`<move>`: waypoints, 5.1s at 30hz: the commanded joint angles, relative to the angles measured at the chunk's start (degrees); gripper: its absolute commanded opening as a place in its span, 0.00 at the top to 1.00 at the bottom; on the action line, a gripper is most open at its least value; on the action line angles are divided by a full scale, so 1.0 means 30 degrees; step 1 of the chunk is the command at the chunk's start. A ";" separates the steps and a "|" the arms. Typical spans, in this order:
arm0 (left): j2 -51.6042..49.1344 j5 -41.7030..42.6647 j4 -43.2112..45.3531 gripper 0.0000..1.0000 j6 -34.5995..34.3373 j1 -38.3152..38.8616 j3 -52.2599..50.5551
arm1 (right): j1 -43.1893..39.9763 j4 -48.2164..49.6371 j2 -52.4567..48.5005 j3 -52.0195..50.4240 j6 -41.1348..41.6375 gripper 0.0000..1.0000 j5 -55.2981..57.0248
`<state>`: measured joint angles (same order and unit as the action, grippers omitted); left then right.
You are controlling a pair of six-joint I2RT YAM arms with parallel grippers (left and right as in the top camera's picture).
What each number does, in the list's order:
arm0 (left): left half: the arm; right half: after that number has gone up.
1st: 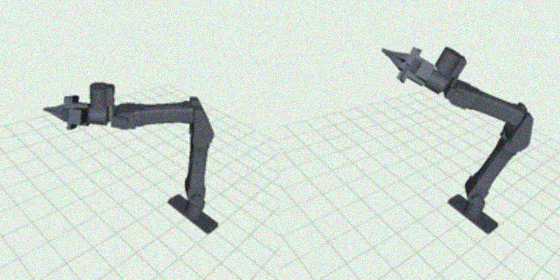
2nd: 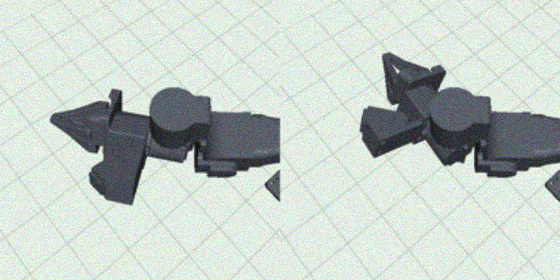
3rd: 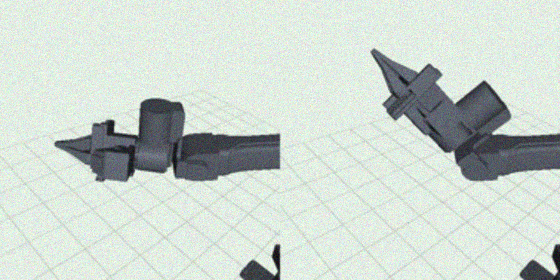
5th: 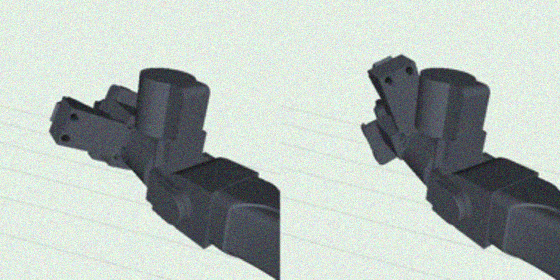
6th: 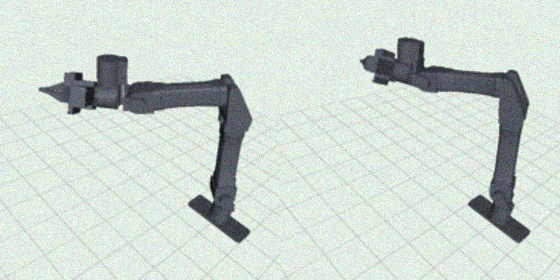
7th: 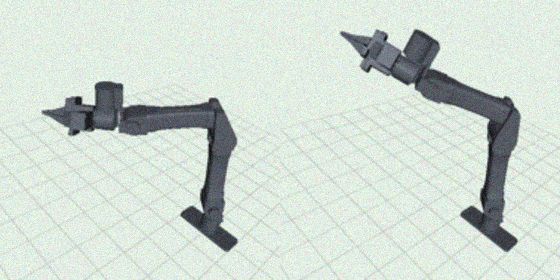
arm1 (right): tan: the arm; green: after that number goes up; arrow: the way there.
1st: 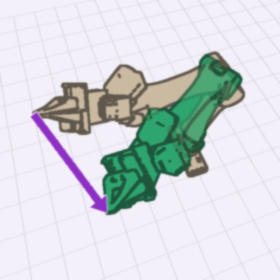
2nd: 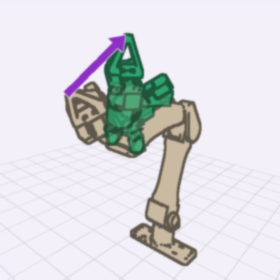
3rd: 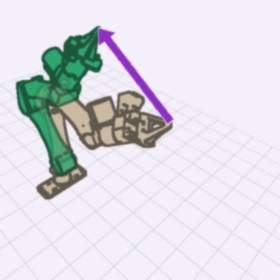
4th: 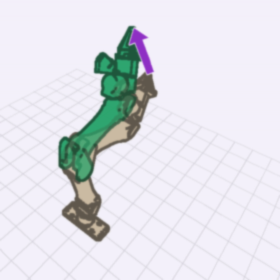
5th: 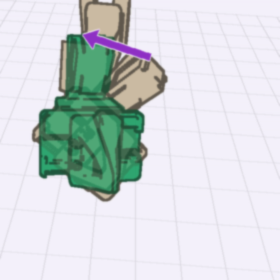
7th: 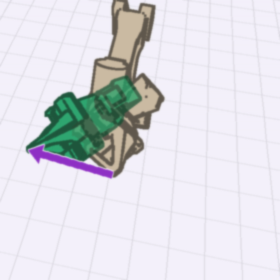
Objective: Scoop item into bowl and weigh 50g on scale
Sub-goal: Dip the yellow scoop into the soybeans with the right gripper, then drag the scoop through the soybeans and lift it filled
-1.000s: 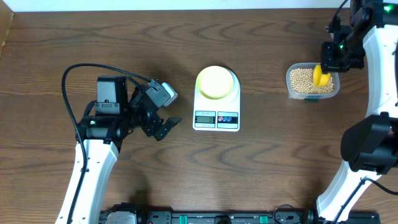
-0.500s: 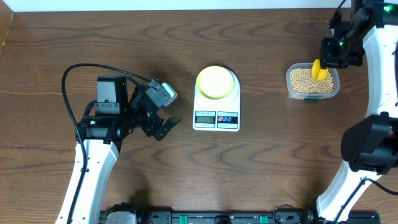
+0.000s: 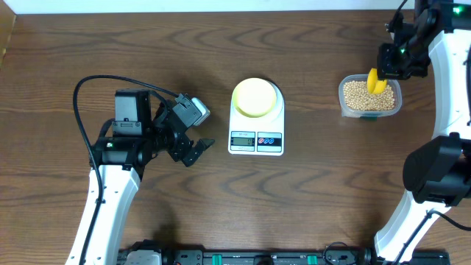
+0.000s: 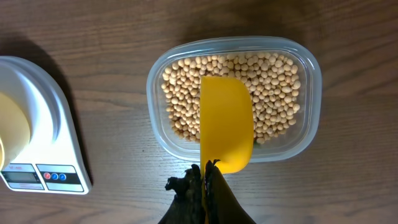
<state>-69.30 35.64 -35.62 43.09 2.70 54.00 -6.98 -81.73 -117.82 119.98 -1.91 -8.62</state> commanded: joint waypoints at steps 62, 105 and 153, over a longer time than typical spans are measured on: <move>-0.0044 0.0109 -0.0036 0.02 -0.0248 0.0036 0.0328 | -0.0328 0.1457 0.0015 -0.2149 -0.3104 0.99 0.4029; -0.0051 0.0109 -0.0036 0.03 -0.0240 0.0044 0.0328 | -0.1362 0.4284 -0.1158 -0.6484 -0.2441 0.99 -0.4546; -0.0051 0.0109 -0.0036 0.02 -0.0248 0.0044 0.0328 | -0.7614 0.4809 -0.1421 -0.7876 -0.2820 0.99 -1.4120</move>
<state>-69.30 35.64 -35.62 43.09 2.70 54.00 -28.49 -66.92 -121.49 96.62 -9.93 -46.89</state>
